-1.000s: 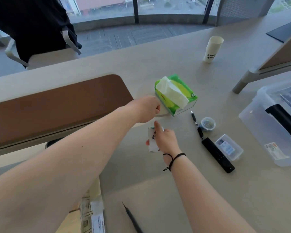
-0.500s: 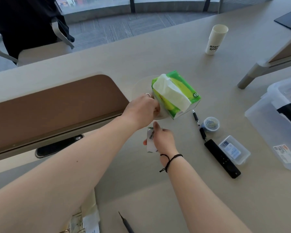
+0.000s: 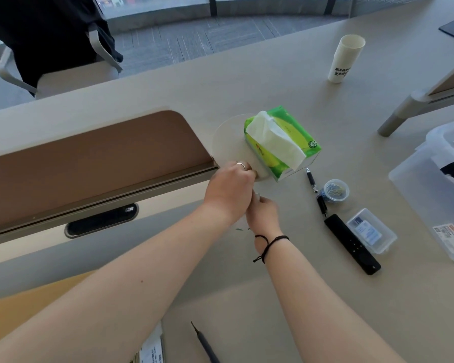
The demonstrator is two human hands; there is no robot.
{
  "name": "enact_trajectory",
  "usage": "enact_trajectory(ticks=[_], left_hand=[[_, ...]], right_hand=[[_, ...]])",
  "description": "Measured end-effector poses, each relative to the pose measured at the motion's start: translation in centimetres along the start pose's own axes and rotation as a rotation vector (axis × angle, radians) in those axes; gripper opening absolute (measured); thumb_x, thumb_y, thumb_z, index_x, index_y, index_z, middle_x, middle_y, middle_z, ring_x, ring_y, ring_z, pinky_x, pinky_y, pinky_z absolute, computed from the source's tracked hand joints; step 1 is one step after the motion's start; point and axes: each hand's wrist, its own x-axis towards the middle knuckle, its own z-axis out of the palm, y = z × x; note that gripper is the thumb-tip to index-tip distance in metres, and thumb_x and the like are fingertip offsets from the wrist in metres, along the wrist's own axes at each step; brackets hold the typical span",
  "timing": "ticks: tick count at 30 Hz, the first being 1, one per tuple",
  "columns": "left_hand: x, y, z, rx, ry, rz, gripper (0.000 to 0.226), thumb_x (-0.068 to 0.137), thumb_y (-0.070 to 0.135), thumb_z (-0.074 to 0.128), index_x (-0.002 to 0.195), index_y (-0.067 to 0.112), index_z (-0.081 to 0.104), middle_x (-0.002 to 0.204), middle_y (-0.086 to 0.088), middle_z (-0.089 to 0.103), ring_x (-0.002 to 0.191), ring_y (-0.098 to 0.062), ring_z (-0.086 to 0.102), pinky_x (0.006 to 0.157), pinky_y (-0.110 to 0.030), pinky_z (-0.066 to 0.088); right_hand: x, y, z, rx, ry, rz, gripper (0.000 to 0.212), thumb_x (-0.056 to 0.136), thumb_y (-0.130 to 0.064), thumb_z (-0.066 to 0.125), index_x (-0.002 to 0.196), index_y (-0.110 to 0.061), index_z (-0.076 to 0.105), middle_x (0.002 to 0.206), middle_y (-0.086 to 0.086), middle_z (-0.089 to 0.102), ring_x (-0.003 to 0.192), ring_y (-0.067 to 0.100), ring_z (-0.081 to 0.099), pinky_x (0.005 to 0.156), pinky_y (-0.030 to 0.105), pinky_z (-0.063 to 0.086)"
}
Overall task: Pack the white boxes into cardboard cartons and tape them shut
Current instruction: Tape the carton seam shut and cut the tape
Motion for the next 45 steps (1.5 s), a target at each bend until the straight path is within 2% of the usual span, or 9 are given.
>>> enact_trajectory(ticks=[3, 6, 9, 13, 18, 24, 32, 39, 45], left_hand=[[-0.2, 0.3, -0.8, 0.026, -0.071, -0.016, 0.037, 0.084, 0.001, 0.051, 0.113, 0.012, 0.072, 0.117, -0.007, 0.064, 0.111, -0.029, 0.058, 0.089, -0.042, 0.052], [-1.0, 0.3, -2.3, -0.022, -0.167, -0.039, 0.039, 0.09, 0.006, 0.049, 0.124, 0.014, 0.065, 0.126, -0.006, 0.06, 0.117, -0.031, 0.056, 0.09, -0.038, 0.049], [-3.7, -0.3, -3.2, -0.136, -0.211, -0.054, 0.042, 0.098, 0.013, 0.046, 0.137, 0.021, 0.057, 0.151, 0.001, 0.047, 0.13, -0.027, 0.052, 0.095, -0.034, 0.045], [-8.9, -2.0, -3.3, -0.224, -0.134, -0.112, 0.045, 0.1, 0.014, 0.047, 0.143, 0.023, 0.053, 0.16, 0.006, 0.037, 0.142, -0.019, 0.041, 0.108, -0.031, 0.037], [-16.5, -5.1, -2.6, -0.259, -0.117, -0.198, 0.044, 0.098, 0.013, 0.049, 0.141, 0.021, 0.057, 0.157, 0.0, 0.043, 0.142, -0.019, 0.042, 0.113, -0.029, 0.034], [-25.9, -9.1, -3.5, -0.174, -0.057, -0.322, 0.044, 0.103, 0.028, 0.048, 0.146, 0.021, 0.051, 0.159, -0.001, 0.038, 0.146, -0.02, 0.03, 0.119, -0.031, 0.025], [-35.0, -14.8, -6.8, -0.167, 0.007, -0.39, 0.055, 0.101, 0.023, 0.041, 0.155, 0.016, 0.034, 0.166, -0.003, 0.025, 0.153, -0.022, 0.021, 0.122, -0.032, 0.019], [-41.6, -18.0, -6.0, -0.209, -0.091, -0.413, 0.056, 0.109, 0.036, 0.025, 0.161, 0.016, 0.017, 0.17, 0.001, 0.007, 0.156, -0.02, 0.003, 0.126, -0.04, 0.008], [-45.0, -18.7, -4.5, -0.129, -0.149, -0.321, 0.06, 0.11, 0.041, 0.019, 0.162, 0.02, 0.001, 0.17, 0.004, -0.005, 0.156, -0.016, -0.01, 0.123, -0.032, -0.012]], right_hand=[[-0.3, 0.3, 0.1, 0.002, 0.056, -0.018, 0.053, 0.098, -0.019, 0.05, 0.049, -0.017, 0.03, 0.049, -0.002, 0.027, 0.058, 0.02, 0.021, 0.051, 0.03, 0.017], [-0.4, 0.9, 0.1, 0.03, 0.077, -0.012, 0.044, 0.095, -0.022, 0.058, 0.055, -0.016, 0.043, 0.055, 0.001, 0.043, 0.058, 0.022, 0.036, 0.053, 0.028, 0.029], [-0.7, 1.9, -0.1, -0.01, 0.095, 0.0, 0.021, 0.094, -0.033, 0.064, 0.096, -0.012, 0.066, 0.094, 0.006, 0.066, 0.084, 0.026, 0.058, 0.061, 0.027, 0.04], [-1.9, 3.0, -0.8, 0.034, 0.169, 0.023, 0.046, 0.096, -0.023, 0.059, 0.138, -0.01, 0.049, 0.128, 0.011, 0.059, 0.112, 0.03, 0.059, 0.089, 0.034, 0.047], [-6.7, 5.1, 0.9, 0.015, 0.127, 0.02, 0.049, 0.097, -0.02, 0.057, 0.143, -0.01, 0.044, 0.119, 0.007, 0.056, 0.09, 0.024, 0.057, 0.083, 0.034, 0.043], [-16.1, 7.6, 7.2, -0.256, -0.064, -0.216, 0.042, 0.097, -0.028, 0.06, 0.137, -0.016, 0.051, 0.121, 0.006, 0.061, 0.106, 0.022, 0.058, 0.091, 0.032, 0.044], [-26.6, 9.7, 16.2, -0.691, -0.281, -0.654, 0.047, 0.103, -0.032, 0.045, 0.148, -0.021, 0.045, 0.147, 0.002, 0.051, 0.139, 0.023, 0.04, 0.12, 0.037, 0.021], [-29.7, 12.8, 17.9, -1.168, -0.213, -0.657, 0.062, 0.105, -0.05, 0.025, 0.16, -0.026, 0.015, 0.17, 0.0, 0.001, 0.156, 0.025, -0.009, 0.125, 0.042, -0.005], [-31.7, 14.7, 19.0, -1.243, -0.244, -0.642, 0.059, 0.107, -0.048, 0.018, 0.161, -0.03, 0.004, 0.167, -0.011, -0.015, 0.154, 0.018, -0.02, 0.123, 0.044, -0.014]])
